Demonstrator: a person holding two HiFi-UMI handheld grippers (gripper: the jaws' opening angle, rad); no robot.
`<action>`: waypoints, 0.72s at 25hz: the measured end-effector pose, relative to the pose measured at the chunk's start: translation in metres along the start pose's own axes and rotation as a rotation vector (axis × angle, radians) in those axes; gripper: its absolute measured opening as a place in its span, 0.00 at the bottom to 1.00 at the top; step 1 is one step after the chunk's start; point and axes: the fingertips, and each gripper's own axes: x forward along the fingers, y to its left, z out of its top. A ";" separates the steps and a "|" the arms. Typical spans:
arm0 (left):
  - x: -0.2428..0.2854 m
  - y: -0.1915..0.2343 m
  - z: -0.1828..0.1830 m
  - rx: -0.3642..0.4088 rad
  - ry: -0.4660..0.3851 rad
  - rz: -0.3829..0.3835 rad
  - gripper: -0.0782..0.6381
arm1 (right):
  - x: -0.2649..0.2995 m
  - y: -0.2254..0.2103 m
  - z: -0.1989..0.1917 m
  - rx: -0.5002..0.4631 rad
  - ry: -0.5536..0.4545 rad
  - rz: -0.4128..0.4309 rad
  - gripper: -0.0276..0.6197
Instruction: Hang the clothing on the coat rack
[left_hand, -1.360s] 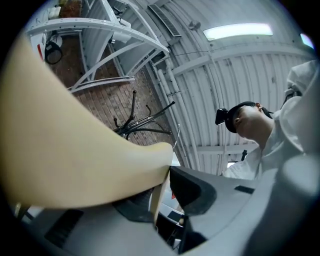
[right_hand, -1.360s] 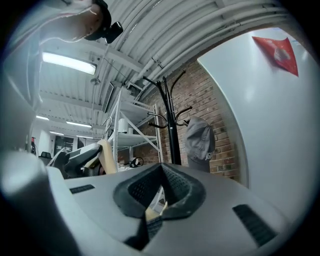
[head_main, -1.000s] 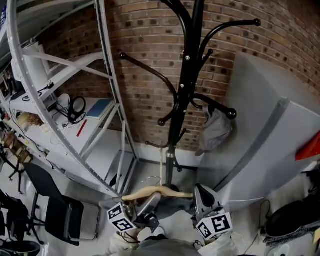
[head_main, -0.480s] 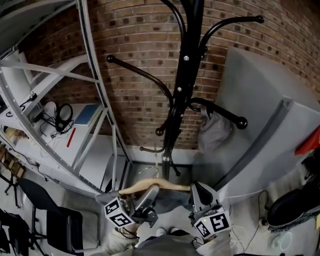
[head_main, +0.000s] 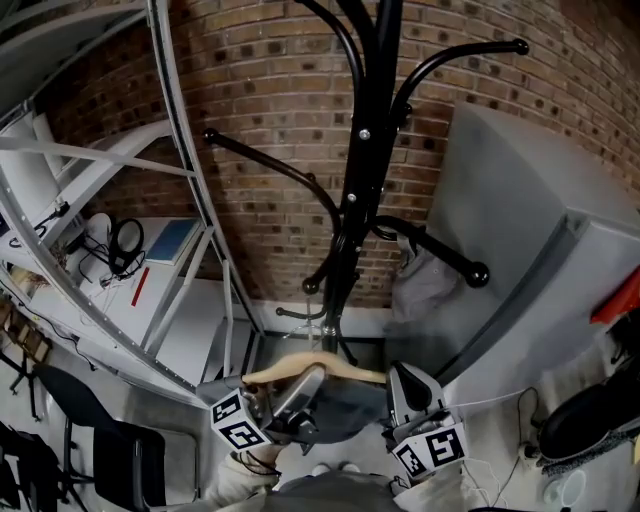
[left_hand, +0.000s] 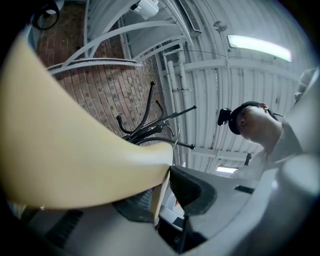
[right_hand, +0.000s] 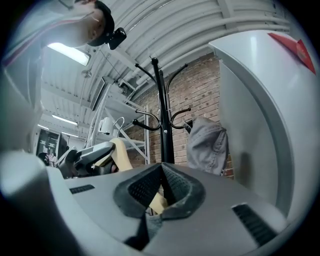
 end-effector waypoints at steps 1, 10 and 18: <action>0.002 0.000 0.002 0.001 0.000 -0.005 0.25 | 0.001 -0.002 0.002 0.002 -0.008 -0.003 0.08; 0.028 0.010 0.014 0.003 0.027 -0.048 0.25 | 0.011 -0.017 0.020 -0.001 -0.060 -0.019 0.08; 0.046 0.018 0.024 0.010 0.033 -0.085 0.25 | 0.021 -0.028 0.031 -0.005 -0.077 -0.027 0.08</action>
